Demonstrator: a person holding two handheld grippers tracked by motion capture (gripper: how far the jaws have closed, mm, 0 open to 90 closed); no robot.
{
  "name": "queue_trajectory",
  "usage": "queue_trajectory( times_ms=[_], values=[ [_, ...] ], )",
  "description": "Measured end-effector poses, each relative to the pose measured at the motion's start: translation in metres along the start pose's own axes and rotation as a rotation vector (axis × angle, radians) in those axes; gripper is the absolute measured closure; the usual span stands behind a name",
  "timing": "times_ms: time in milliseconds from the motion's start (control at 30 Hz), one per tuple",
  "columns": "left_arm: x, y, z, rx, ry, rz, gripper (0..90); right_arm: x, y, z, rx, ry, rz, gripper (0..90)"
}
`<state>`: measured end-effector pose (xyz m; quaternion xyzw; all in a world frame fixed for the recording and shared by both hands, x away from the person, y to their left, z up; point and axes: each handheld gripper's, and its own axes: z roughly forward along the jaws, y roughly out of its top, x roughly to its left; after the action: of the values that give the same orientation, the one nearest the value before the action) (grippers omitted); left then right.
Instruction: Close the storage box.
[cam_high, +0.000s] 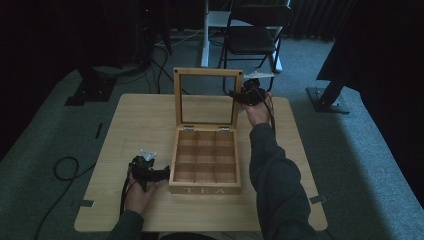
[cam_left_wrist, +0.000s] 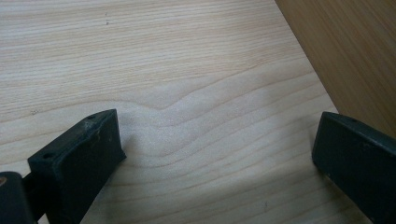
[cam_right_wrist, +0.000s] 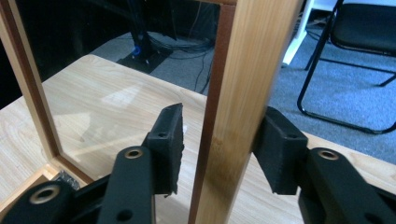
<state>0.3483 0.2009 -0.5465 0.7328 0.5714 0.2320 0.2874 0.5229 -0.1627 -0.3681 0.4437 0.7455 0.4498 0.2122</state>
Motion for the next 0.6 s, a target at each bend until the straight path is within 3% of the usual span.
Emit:
queue_trajectory(
  times_ms=[267, 600],
  values=[
    [0.0, 0.0, 0.0, -0.001, 0.001, 0.0, 1.6, 0.009, -0.009, -0.02, -0.039, 0.011, -0.029, 57.7],
    [0.0, 0.0, 0.0, -0.001, 0.001, 0.0, 1.6, 0.028, -0.021, -0.043, -0.056, -0.022, -0.081, 57.3]
  ],
)
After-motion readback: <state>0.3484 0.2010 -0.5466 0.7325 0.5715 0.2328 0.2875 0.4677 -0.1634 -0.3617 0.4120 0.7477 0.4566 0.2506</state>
